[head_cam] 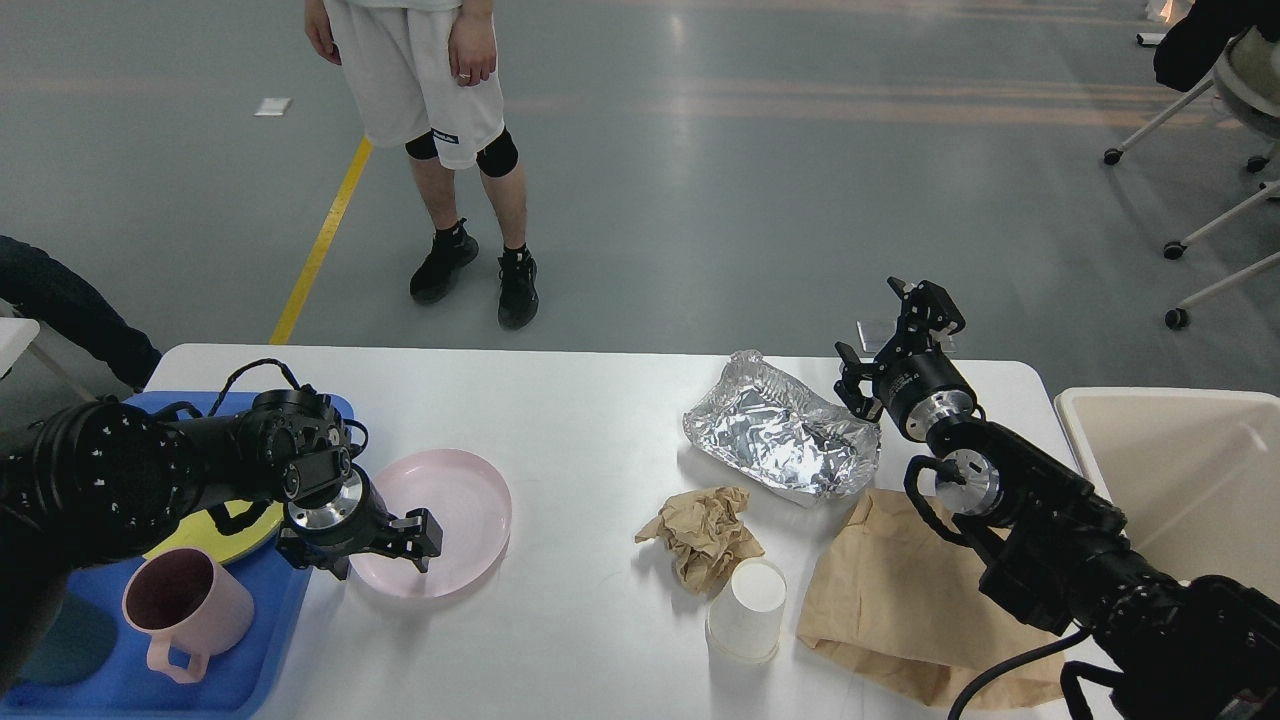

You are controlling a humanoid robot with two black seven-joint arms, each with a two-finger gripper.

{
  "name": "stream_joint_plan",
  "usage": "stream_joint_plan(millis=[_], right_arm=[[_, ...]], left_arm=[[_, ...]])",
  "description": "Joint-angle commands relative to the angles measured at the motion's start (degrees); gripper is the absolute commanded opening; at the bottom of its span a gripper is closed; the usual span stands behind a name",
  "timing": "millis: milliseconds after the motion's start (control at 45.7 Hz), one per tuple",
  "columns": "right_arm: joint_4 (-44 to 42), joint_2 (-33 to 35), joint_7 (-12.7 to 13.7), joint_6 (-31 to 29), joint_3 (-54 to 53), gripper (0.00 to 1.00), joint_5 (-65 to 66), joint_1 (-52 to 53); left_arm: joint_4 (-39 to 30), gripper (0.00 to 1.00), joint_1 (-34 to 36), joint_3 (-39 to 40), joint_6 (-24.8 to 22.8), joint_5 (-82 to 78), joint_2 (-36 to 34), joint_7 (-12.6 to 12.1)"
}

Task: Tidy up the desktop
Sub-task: 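Move the left gripper to the pink plate rim and grasp it, then lift the pink plate and stack it on the yellow plate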

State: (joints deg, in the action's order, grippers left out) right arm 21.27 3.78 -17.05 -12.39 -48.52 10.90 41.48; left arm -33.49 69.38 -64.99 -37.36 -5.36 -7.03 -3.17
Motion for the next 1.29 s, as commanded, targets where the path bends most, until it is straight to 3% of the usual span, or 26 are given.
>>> stream_joint_plan(millis=[0, 153, 219, 547, 656, 722, 1269], right_arm=[[0.00, 0.00, 0.00, 0.00, 0.00, 1.00, 0.00, 0.00], [0.00, 0.00, 0.00, 0.00, 0.00, 1.00, 0.00, 0.00], [0.00, 0.00, 0.00, 0.00, 0.00, 1.00, 0.00, 0.00], [0.00, 0.00, 0.00, 0.00, 0.00, 1.00, 0.00, 0.00], [0.00, 0.00, 0.00, 0.00, 0.00, 1.00, 0.09, 0.00], [0.00, 0.00, 0.00, 0.00, 0.00, 1.00, 0.00, 0.00], [0.00, 0.00, 0.00, 0.00, 0.00, 1.00, 0.00, 0.00]], left_arm=[[0.00, 0.91, -1.09, 0.30, 0.10, 0.00, -0.09, 0.00], [0.26, 0.87, -1.44, 0.30, 0.18, 0.00, -0.09, 0.00], [0.35, 0.81, -1.70, 0.39, 0.27, 0.00, -0.09, 0.00], [0.35, 0.38, -2.14, 1.09, -0.08, 0.00, 0.00, 0.00], [0.35, 0.10, -2.40, 1.09, -0.87, -0.09, 0.18, -0.17], [0.35, 0.00, -2.49, 1.09, -2.36, -0.09, 0.09, -0.87], [0.79, 0.00, 2.86, 1.44, -7.81, 0.00, -1.75, -1.40]])
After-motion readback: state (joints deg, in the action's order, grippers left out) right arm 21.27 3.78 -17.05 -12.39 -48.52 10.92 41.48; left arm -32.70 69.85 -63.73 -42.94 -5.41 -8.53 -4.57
